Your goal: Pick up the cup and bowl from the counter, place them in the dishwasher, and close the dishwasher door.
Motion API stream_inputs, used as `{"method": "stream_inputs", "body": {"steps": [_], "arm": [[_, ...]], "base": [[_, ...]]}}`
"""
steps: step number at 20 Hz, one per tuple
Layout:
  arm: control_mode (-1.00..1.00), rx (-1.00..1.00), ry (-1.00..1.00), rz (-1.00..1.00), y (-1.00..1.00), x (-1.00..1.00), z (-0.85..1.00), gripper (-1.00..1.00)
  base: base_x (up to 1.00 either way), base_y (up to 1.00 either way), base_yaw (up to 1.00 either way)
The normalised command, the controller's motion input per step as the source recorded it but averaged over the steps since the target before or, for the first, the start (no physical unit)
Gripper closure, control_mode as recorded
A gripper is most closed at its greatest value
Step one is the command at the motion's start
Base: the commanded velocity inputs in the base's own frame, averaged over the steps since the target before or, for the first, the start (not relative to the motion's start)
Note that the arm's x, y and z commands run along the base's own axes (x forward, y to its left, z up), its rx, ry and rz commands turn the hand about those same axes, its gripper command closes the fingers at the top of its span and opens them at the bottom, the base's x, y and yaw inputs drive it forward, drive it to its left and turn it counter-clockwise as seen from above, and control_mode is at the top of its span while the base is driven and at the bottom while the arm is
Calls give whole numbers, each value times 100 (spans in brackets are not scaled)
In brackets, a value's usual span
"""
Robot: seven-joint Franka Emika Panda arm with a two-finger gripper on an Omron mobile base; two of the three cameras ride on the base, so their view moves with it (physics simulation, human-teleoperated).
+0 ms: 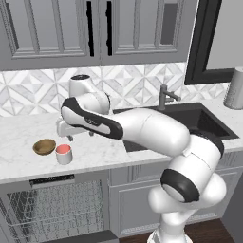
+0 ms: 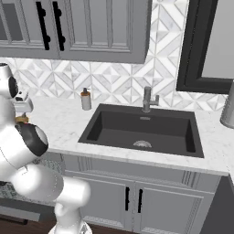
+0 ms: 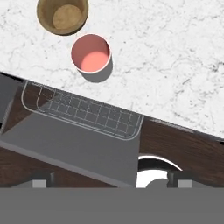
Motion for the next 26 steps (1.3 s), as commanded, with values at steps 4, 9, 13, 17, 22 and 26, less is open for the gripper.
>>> {"method": "stream_inputs", "body": {"steps": [4, 9, 13, 17, 22, 26], "arm": [[-100, 1, 1, -3, -15, 55, 0, -100], [-100, 0, -3, 0, 2, 41, -18, -100], [-100, 5, -10, 0, 10, 29, -35, -100], [-100, 9, 0, 0, 27, 33, -49, -100], [-100, 9, 0, 0, 25, 30, -50, -100], [-100, 0, 3, 0, 16, 18, -45, -100]], "base": [[0, 0, 0], [0, 0, 0], [0, 0, 0], [0, 0, 0], [0, 0, 0], [0, 0, 0]]}}
